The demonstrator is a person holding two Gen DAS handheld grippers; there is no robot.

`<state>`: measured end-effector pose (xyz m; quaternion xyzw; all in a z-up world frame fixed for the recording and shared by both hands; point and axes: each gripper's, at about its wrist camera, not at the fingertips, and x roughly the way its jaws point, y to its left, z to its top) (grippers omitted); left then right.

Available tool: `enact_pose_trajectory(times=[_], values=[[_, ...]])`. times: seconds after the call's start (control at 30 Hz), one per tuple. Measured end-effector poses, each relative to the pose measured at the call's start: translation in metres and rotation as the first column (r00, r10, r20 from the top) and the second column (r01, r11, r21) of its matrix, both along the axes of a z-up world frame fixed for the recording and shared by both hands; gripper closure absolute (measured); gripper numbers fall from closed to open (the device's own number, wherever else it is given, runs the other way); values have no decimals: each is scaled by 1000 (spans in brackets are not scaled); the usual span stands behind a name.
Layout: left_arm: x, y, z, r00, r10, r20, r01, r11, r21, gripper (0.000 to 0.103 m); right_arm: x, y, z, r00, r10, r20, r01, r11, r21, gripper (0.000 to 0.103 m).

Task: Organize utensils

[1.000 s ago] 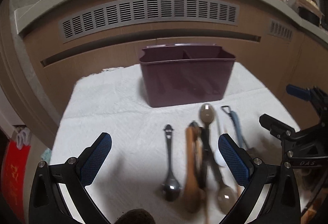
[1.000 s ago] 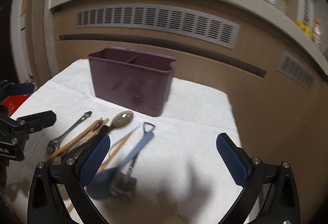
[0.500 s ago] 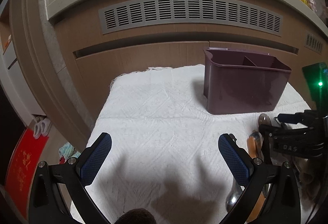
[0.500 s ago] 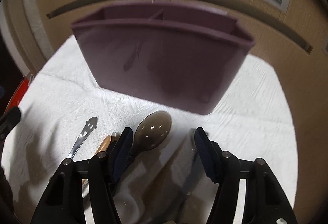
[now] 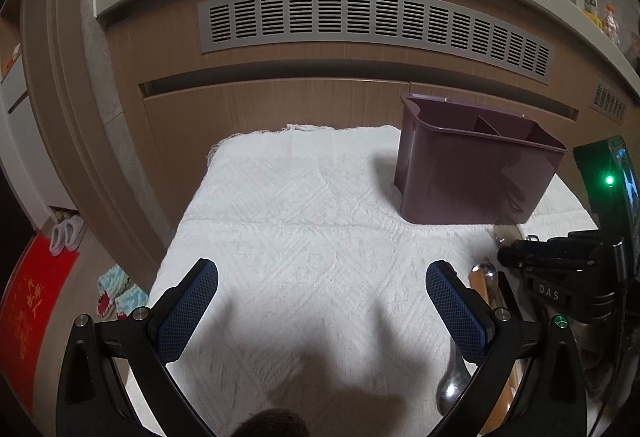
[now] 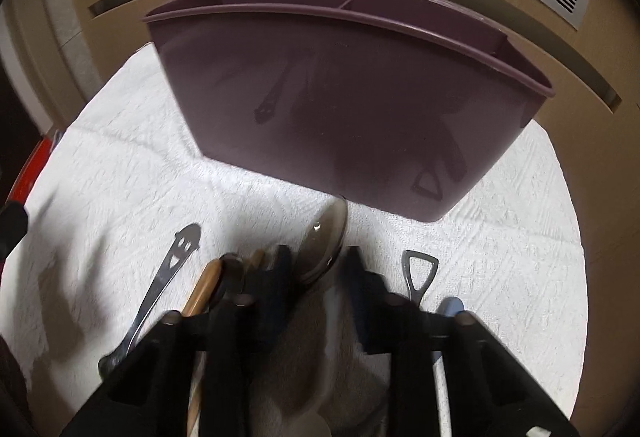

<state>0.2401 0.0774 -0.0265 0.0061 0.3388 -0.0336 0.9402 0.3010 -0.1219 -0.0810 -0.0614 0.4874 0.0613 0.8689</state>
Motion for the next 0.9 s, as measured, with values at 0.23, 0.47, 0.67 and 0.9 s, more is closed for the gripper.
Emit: enact_pose_trajectory(times=[0.23, 0.47, 0.67, 0.9], values=[[3, -27, -9, 993, -82, -81, 82, 997, -5, 0, -15, -28, 18, 998, 39, 46, -42, 998, 56, 93], [-4, -75, -10, 972, -215, -98, 218, 976, 16, 0, -43, -66, 48, 991, 89, 95, -102, 984, 144, 97], [-8, -113, -14, 914, -375, -153, 378, 926, -8, 24, -63, -92, 43, 992, 58, 116, -77, 983, 168, 97], [12, -133, -20, 893, -394, -219, 393, 918, -50, 67, -78, -120, 26, 994, 28, 104, -48, 979, 197, 97]])
